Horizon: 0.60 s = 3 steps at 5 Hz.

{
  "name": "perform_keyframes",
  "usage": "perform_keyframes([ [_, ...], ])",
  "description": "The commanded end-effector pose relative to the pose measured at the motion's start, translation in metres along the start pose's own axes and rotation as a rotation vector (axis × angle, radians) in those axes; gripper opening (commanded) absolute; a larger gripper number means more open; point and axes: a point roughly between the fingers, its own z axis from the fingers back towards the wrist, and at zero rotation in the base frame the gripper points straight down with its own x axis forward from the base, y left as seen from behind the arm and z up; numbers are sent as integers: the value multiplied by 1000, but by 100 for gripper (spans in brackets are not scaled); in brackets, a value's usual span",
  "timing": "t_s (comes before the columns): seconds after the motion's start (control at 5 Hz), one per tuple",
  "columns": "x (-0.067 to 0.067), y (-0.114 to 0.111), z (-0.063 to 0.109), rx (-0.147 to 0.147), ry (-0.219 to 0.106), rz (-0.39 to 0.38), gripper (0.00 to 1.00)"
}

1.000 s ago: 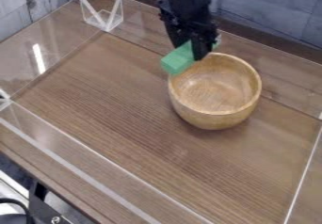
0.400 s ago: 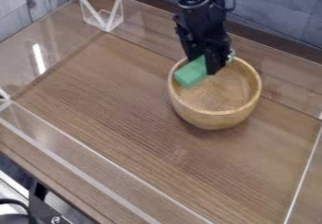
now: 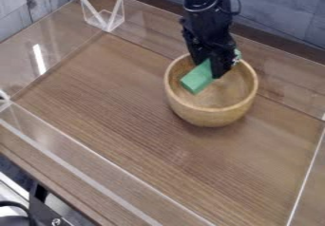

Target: Put green stick into wooden bowl

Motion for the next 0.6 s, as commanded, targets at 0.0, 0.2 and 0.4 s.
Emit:
perform_keyframes([
  [0.0, 10, 8, 5, 15, -35, -7, 0],
  [0.2, 9, 16, -1, 15, -34, 6, 0],
  [0.4, 12, 23, -1, -5, -26, -55, 0],
])
